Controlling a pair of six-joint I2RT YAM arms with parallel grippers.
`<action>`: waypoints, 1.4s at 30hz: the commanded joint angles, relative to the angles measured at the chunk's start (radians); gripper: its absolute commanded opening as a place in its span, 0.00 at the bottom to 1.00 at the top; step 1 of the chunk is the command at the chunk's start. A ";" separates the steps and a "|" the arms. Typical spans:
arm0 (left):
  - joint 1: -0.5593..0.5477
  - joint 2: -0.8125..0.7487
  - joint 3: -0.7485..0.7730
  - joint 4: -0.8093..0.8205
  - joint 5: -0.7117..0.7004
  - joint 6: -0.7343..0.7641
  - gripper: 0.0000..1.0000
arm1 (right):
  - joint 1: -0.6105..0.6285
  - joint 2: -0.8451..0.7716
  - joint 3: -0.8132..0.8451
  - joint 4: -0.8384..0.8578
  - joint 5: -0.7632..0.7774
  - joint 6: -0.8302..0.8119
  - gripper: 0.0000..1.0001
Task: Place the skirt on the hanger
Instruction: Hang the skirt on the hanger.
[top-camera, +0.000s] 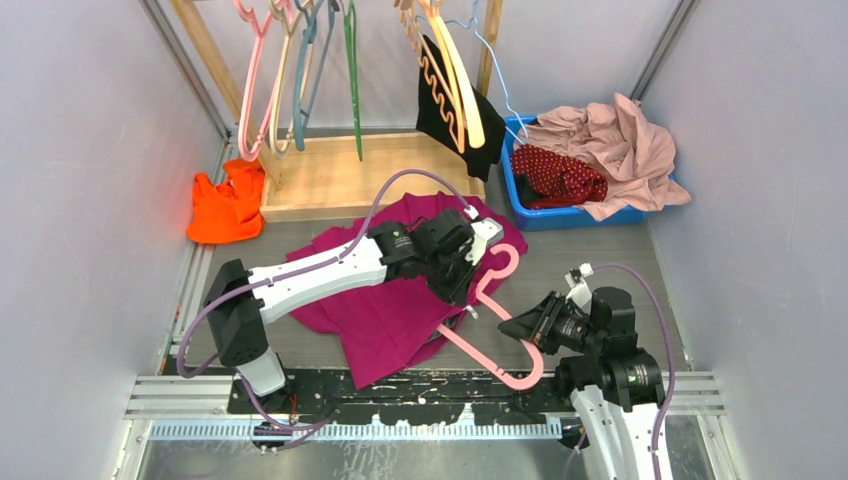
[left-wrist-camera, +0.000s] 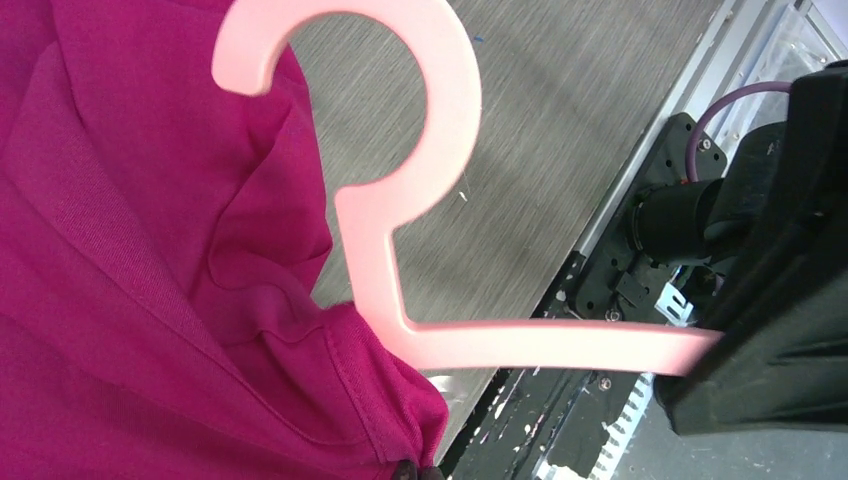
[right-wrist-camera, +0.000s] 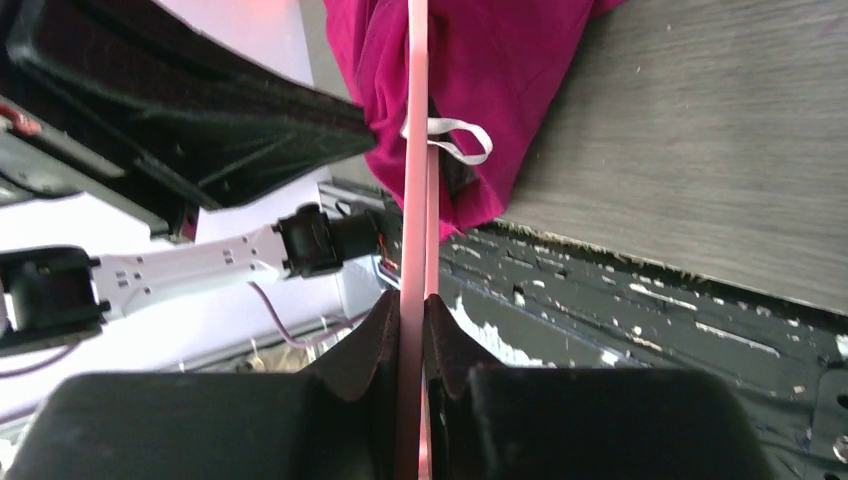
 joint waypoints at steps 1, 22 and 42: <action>-0.010 -0.052 -0.006 -0.002 0.039 -0.027 0.00 | -0.002 -0.034 -0.064 0.263 0.151 0.142 0.01; -0.008 -0.035 -0.059 -0.007 -0.092 -0.083 0.07 | 0.087 -0.091 -0.329 0.567 0.367 0.196 0.01; -0.007 -0.494 -0.684 -0.002 -0.476 -0.516 0.66 | 0.135 -0.014 -0.364 0.629 0.361 0.152 0.01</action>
